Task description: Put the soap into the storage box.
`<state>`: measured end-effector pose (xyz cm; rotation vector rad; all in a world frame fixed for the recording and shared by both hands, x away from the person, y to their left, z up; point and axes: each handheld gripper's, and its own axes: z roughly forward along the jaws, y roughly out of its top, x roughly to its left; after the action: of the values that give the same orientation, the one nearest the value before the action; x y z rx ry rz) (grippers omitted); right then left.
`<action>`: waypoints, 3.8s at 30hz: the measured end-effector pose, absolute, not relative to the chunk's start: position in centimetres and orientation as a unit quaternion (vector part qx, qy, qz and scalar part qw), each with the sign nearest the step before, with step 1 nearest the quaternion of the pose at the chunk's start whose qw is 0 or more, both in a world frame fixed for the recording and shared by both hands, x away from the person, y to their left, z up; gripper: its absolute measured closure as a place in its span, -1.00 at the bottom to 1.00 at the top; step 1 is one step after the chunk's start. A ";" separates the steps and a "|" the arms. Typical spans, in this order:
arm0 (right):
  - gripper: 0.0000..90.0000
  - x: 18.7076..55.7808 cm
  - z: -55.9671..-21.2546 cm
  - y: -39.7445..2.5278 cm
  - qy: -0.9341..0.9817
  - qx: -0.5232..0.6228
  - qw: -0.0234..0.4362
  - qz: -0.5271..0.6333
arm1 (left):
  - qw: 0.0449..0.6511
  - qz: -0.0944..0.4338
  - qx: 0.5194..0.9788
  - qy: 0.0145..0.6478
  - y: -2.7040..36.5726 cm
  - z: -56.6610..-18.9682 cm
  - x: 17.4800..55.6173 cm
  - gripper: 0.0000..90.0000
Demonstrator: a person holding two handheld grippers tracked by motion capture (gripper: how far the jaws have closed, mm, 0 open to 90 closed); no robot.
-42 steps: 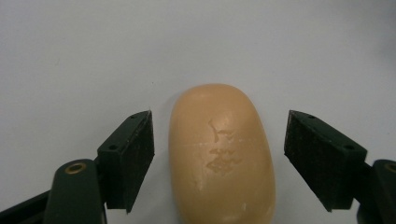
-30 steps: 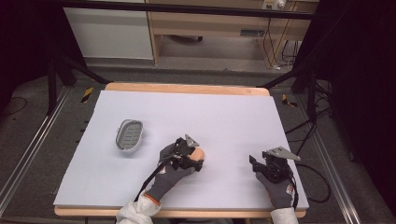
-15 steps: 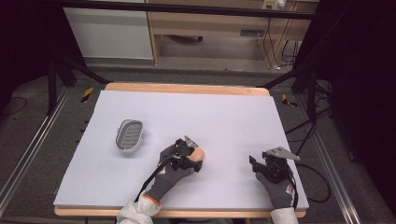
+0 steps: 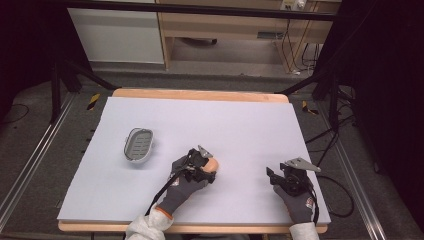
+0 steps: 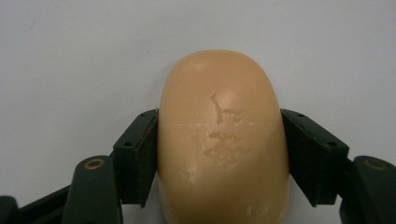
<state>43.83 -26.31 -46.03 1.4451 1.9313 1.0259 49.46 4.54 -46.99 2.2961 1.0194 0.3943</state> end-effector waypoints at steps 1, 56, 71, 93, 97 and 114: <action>-0.04 43.8 -46.0 -26.3 0.711 0.534 0.258 0.378 | 0.294 0.144 0.864 0.384 4.6 -46.9 49.5 -0.29; -0.05 43.7 -45.8 -26.1 0.708 0.529 0.266 0.386 | 0.376 0.193 0.795 0.434 15.4 -39.2 48.2 -0.29; -0.05 43.7 -45.8 -26.1 0.708 0.527 0.267 0.386 | 0.380 0.202 0.782 0.451 17.4 -38.6 49.1 -0.29; -0.04 43.8 -45.8 -26.0 0.709 0.527 0.266 0.384 | 0.371 0.216 0.761 0.486 21.1 -39.0 50.8 -0.29; -0.04 43.8 -45.8 -26.0 0.710 0.527 0.265 0.384 | 0.368 0.219 0.758 0.492 21.6 -39.1 51.0 -0.29; -0.04 43.8 -45.9 -25.9 0.713 0.525 0.266 0.382 | 0.346 0.227 0.748 0.518 23.6 -40.4 52.8 -0.29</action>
<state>43.81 -25.87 -45.86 1.4168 1.9245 1.0320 52.78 23.62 -40.38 1.9419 1.3442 0.5889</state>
